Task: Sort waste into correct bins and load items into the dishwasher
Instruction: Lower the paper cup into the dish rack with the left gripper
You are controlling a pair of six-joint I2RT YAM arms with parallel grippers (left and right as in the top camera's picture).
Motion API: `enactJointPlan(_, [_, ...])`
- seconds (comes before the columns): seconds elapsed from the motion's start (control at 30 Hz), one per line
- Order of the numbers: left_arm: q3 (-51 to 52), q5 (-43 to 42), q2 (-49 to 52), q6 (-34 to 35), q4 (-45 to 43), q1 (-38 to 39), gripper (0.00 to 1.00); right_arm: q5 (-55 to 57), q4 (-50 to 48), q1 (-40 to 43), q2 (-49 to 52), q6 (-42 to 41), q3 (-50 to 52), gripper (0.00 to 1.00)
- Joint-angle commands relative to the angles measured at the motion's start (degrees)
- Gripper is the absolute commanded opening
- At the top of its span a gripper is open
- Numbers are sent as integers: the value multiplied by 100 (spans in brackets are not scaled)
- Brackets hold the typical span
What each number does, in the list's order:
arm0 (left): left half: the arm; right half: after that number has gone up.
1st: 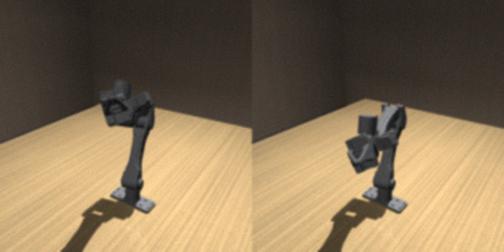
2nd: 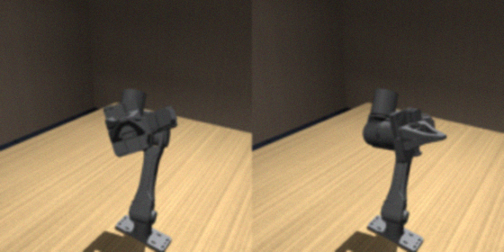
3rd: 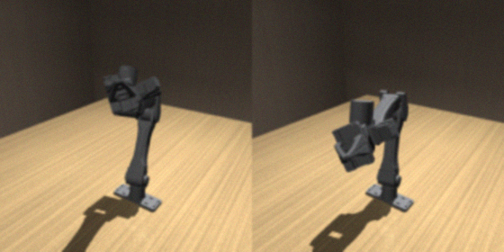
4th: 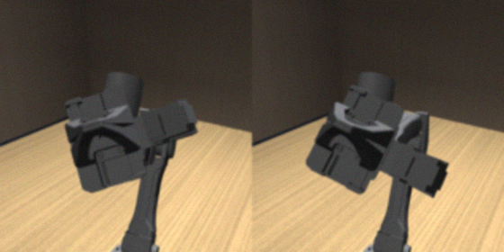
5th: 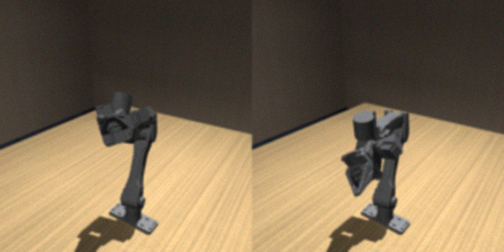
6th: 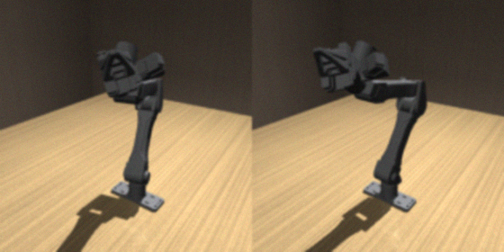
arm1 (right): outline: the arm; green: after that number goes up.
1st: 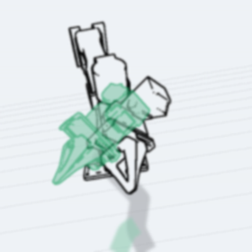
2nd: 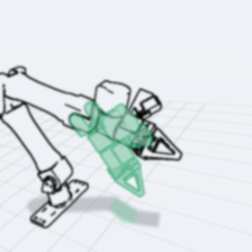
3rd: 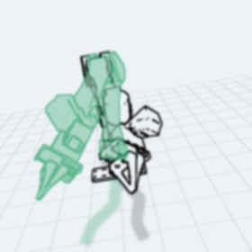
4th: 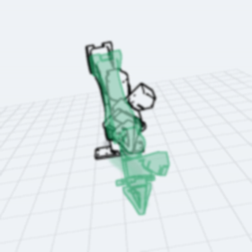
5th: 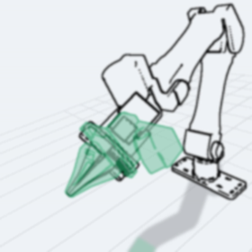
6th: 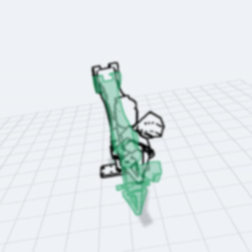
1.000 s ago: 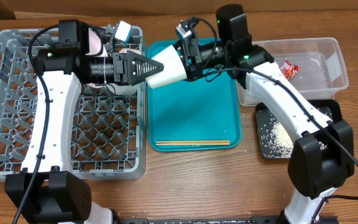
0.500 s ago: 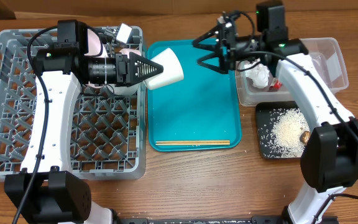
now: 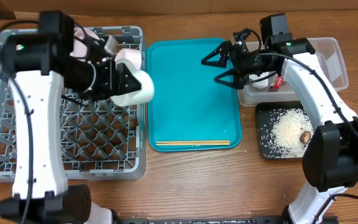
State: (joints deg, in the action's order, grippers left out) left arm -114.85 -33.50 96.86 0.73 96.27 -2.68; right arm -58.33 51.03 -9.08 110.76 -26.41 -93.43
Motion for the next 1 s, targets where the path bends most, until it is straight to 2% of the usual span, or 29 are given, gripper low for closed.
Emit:
enactJointPlan(0.0, [-249,1294,-295,470,55,-20,56,708,223,-11,-114,291,-44,94])
enactJointPlan(0.1, [11,1731,-472,745,55,-20,56,920,424,-13,-114,330,-44,94])
enactJointPlan(0.23, [896,2050,-826,984,55,-20,55,1126,643,-13,-114,439,-44,94])
enactJointPlan(0.5, [2623,2496,-1064,1060,-116,-20,55,1329,894,-17,-114,612,-44,96])
enactJointPlan(0.7, [2964,2516,-1023,1115,-675,-20,56,1338,1001,-17,-114,699,-44,96])
enactJointPlan(0.97, [3399,2686,-994,1220,-1412,-20,62,1508,1132,-17,-114,721,-44,96])
